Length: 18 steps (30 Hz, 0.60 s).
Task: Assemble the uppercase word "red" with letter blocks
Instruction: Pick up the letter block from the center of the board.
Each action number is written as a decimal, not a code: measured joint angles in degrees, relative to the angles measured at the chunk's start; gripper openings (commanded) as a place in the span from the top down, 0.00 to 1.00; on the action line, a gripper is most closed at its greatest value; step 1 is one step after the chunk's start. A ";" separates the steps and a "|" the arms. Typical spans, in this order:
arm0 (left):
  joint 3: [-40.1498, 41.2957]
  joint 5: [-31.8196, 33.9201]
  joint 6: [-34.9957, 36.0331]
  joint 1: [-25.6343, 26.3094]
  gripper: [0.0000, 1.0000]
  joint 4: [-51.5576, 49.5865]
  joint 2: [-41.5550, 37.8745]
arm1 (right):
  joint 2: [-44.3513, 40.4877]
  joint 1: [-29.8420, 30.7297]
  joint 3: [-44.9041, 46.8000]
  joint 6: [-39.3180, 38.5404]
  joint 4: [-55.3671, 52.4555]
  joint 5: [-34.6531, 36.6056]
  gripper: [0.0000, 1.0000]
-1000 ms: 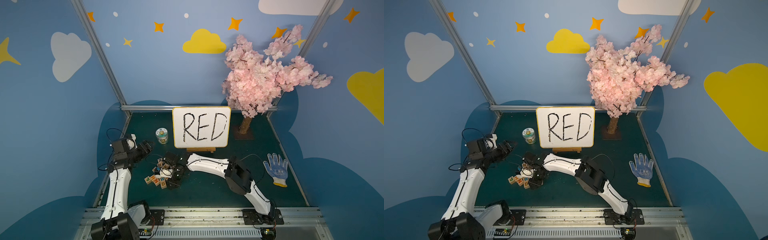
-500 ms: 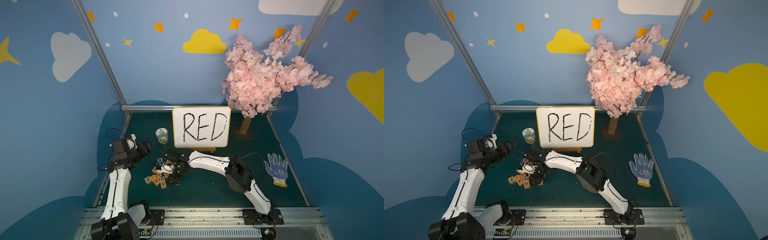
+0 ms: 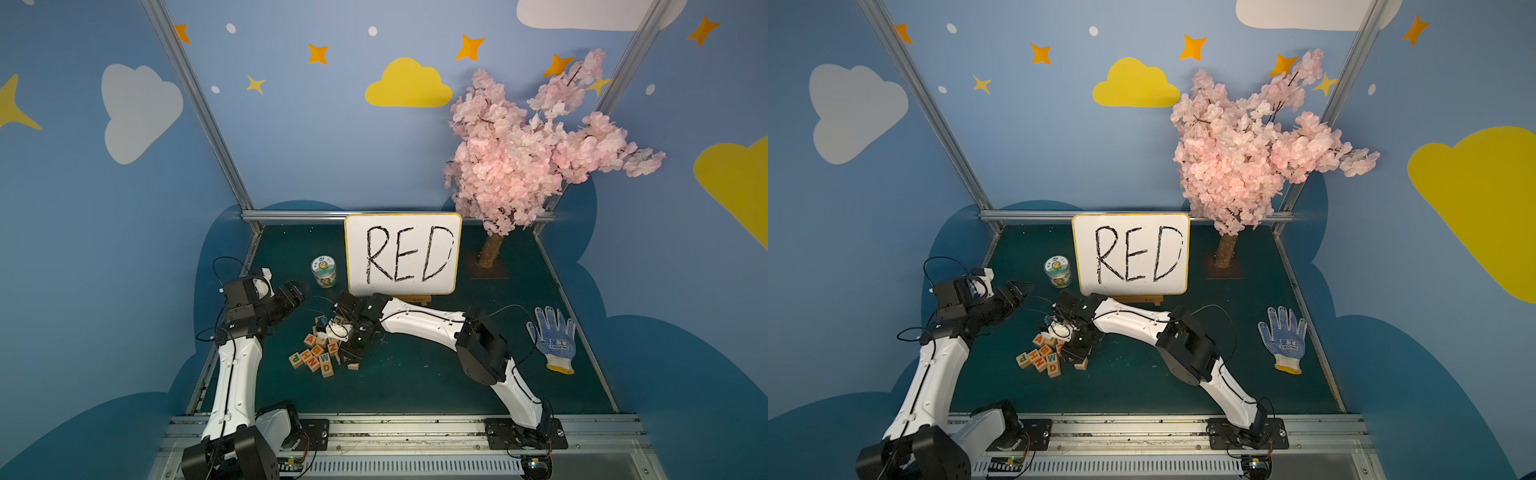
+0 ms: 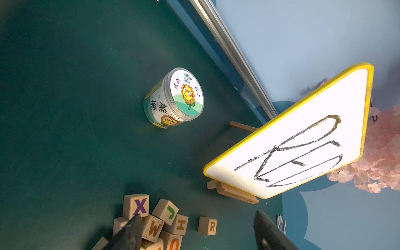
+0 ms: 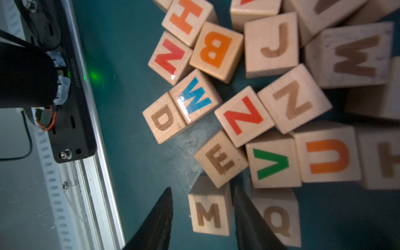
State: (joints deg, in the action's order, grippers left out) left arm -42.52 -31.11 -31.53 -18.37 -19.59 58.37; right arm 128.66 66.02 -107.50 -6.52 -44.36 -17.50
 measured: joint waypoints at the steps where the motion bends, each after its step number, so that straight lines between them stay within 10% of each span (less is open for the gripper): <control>1: 0.00 0.00 0.00 0.00 0.21 0.00 0.00 | 0.00 0.00 -0.15 0.94 0.17 0.66 0.51; 18: 0.00 0.00 0.02 -0.02 0.21 0.00 0.00 | 1.88 0.07 -1.46 12.98 2.54 -0.09 0.49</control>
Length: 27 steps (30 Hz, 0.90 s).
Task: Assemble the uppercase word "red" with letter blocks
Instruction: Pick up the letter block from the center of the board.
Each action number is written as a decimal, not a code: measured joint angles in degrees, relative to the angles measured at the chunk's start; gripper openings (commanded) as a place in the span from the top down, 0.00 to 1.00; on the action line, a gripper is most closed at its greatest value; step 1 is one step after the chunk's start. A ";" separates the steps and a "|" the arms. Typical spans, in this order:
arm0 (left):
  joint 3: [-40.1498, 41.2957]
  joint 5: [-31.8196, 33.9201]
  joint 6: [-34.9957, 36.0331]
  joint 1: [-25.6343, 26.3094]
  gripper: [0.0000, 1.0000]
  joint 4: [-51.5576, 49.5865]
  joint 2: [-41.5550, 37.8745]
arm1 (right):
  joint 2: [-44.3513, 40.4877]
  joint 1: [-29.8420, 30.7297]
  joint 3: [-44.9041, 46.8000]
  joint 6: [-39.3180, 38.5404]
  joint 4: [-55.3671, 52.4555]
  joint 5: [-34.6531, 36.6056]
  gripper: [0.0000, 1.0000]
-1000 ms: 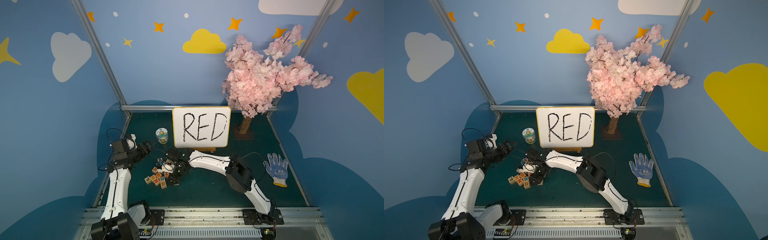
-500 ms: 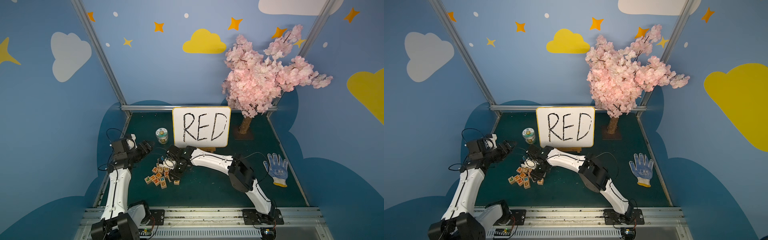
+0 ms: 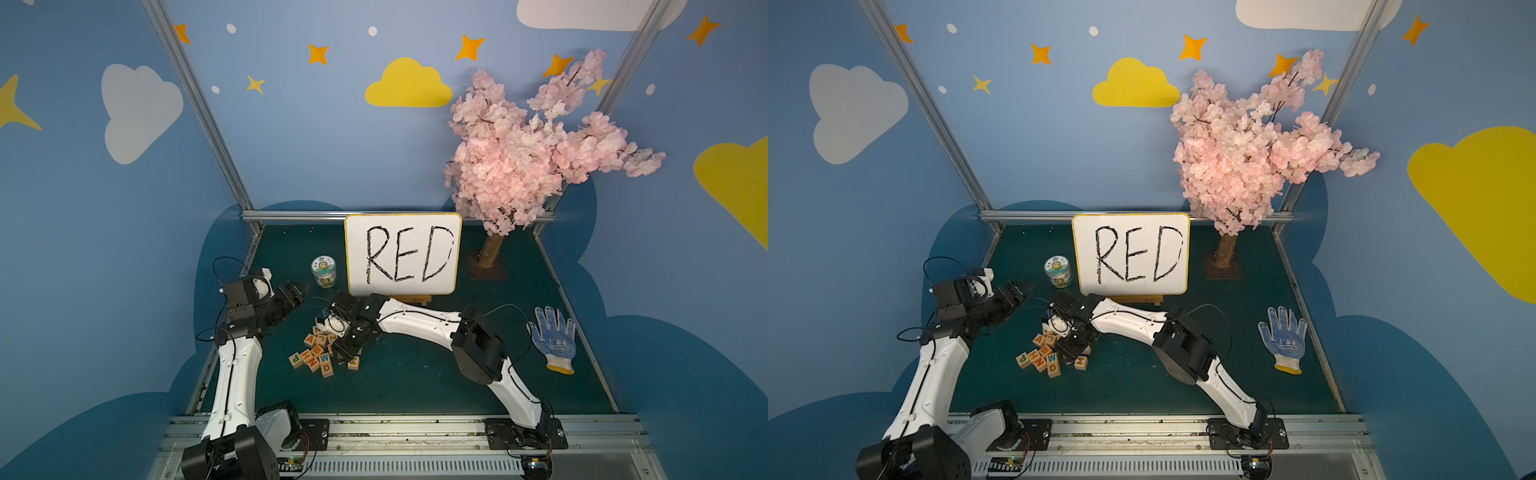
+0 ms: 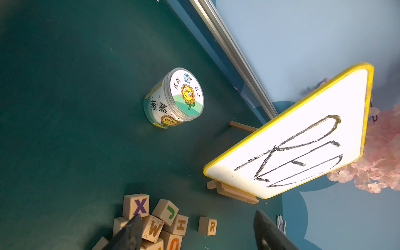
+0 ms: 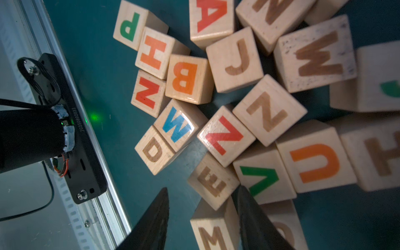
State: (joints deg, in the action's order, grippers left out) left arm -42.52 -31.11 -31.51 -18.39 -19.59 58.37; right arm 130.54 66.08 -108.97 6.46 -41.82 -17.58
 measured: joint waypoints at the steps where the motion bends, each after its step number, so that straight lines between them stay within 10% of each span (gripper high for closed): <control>1: 0.00 -0.02 0.00 0.00 0.21 0.00 0.00 | 0.00 0.00 0.00 0.28 0.04 0.02 0.49; 27: 0.00 0.00 -0.02 -0.24 0.21 0.00 -0.37 | 4.15 1.42 -3.76 5.57 -2.54 8.35 0.50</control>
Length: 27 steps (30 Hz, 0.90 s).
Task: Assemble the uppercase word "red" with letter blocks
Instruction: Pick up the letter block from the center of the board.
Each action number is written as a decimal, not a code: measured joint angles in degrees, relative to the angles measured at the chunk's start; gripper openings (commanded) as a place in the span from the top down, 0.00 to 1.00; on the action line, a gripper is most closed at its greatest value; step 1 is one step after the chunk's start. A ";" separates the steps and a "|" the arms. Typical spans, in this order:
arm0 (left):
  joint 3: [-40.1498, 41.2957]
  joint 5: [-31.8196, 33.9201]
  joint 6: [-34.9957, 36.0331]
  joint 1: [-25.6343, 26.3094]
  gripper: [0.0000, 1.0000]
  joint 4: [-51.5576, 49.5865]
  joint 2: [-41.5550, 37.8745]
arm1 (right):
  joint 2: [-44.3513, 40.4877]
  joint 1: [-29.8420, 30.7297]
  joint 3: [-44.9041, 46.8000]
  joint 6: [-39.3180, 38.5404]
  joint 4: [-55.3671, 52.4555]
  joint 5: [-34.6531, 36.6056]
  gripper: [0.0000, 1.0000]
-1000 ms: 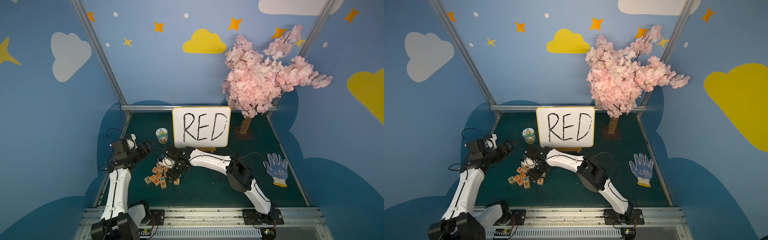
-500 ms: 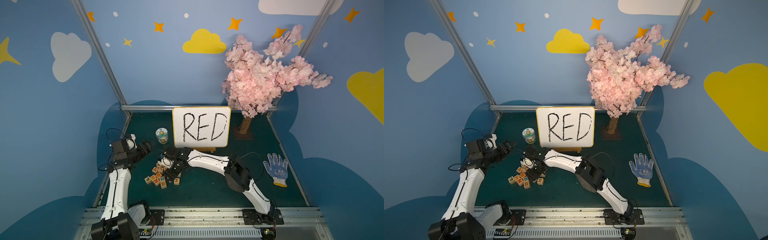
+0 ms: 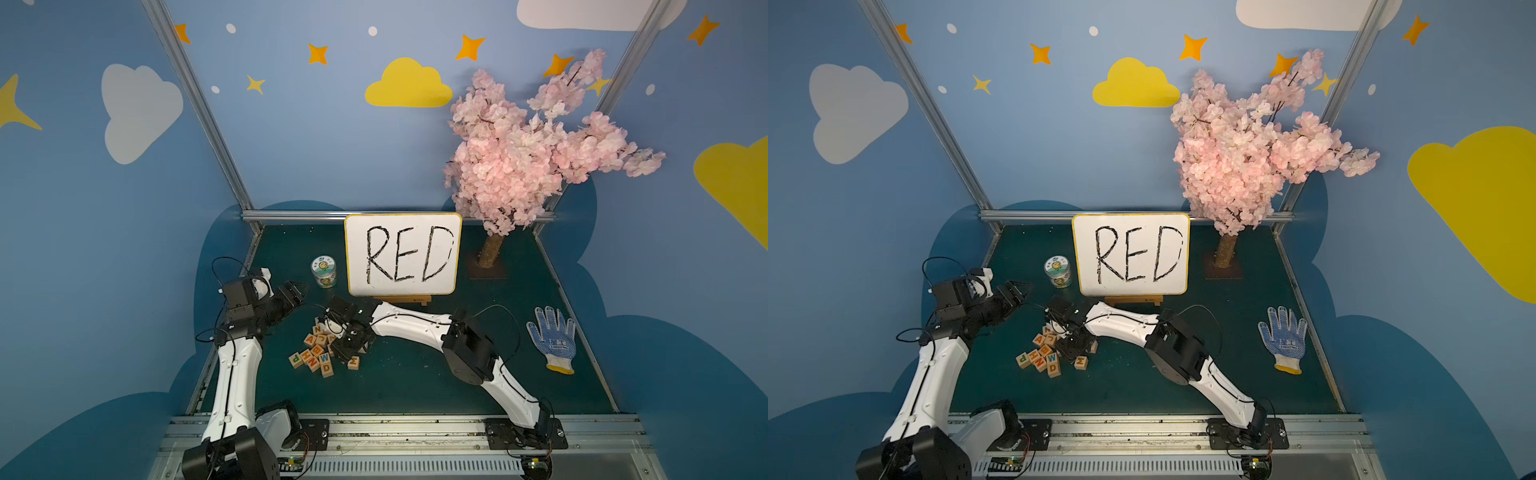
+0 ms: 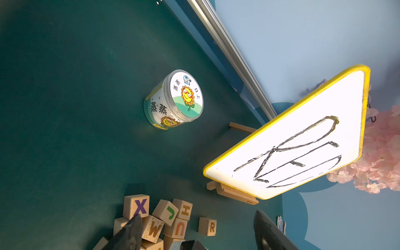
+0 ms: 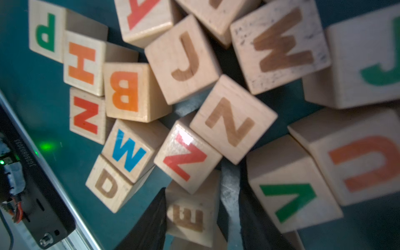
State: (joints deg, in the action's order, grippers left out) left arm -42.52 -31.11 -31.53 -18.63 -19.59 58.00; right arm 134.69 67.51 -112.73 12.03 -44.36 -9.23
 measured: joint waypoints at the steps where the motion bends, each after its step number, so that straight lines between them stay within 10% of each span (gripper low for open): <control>1: 0.00 0.00 0.00 0.00 0.21 0.00 0.00 | 0.11 0.17 -0.28 -0.02 -0.28 0.33 0.53; 9: 0.00 0.02 0.00 -0.09 0.21 0.00 0.00 | 0.83 0.31 -2.51 -0.02 -1.66 1.64 0.77; 27: 0.02 1.11 0.85 3.32 0.24 0.76 -2.67 | -16.98 -5.79 5.77 4.83 -3.30 1.49 0.80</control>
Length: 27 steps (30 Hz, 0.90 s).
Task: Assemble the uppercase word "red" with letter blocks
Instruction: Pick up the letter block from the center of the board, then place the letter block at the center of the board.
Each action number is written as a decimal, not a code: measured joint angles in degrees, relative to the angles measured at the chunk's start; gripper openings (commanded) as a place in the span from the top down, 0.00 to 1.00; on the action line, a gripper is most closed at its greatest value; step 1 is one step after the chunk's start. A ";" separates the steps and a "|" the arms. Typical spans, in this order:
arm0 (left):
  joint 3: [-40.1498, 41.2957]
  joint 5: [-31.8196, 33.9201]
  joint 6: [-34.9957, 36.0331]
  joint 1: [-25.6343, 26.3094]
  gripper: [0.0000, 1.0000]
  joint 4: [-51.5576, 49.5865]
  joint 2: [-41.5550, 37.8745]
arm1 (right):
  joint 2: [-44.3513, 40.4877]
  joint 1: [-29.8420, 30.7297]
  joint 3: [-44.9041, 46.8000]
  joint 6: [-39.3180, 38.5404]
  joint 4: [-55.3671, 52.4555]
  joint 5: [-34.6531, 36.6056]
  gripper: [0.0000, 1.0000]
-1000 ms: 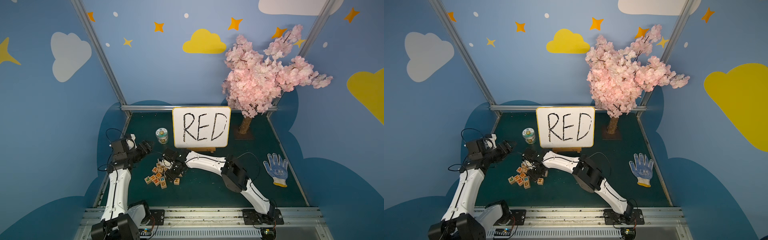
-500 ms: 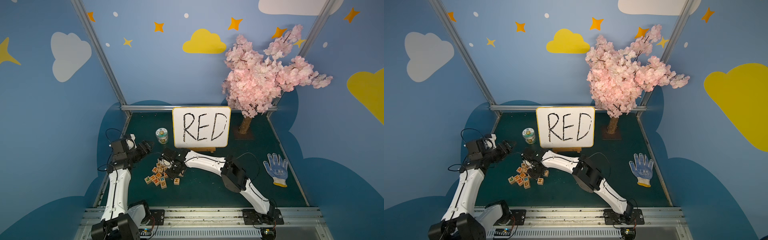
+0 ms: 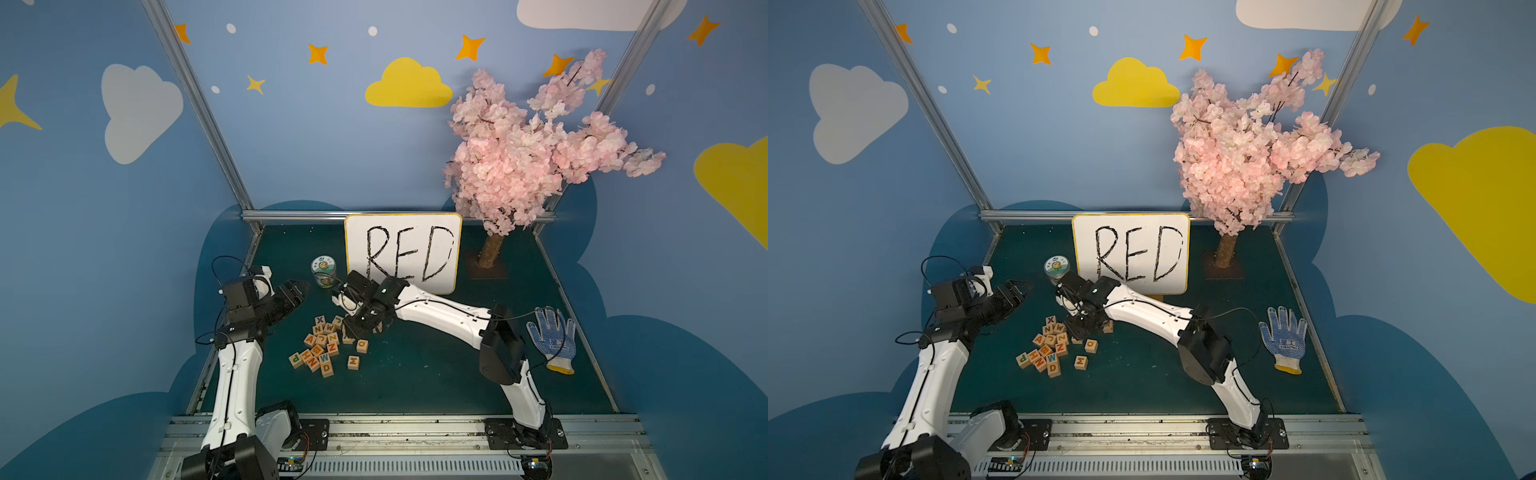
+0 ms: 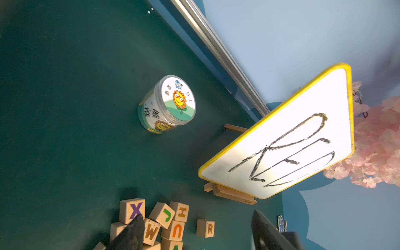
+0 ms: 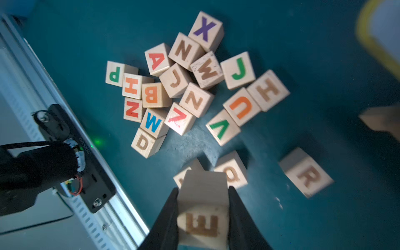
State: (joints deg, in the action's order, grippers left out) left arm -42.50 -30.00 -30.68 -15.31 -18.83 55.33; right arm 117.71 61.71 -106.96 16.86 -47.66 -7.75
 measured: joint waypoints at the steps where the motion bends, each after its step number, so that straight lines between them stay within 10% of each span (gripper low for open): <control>1: -0.02 0.42 0.39 1.11 0.24 -0.02 -0.46 | -1.84 -0.74 1.44 0.55 0.22 0.11 0.80; 13: -0.76 14.82 4.70 21.20 0.24 -3.74 -4.66 | -12.35 -9.29 25.75 12.74 4.70 7.65 0.80; 27: 4.66 23.02 3.41 33.07 0.24 -1.07 -5.64 | -9.62 -10.32 26.47 19.80 9.11 10.71 0.78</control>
State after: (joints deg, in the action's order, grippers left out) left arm -37.85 -6.98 -27.27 17.76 -19.90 49.69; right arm 108.09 51.40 -80.49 36.67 -38.54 2.96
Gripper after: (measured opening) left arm 0.761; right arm 0.332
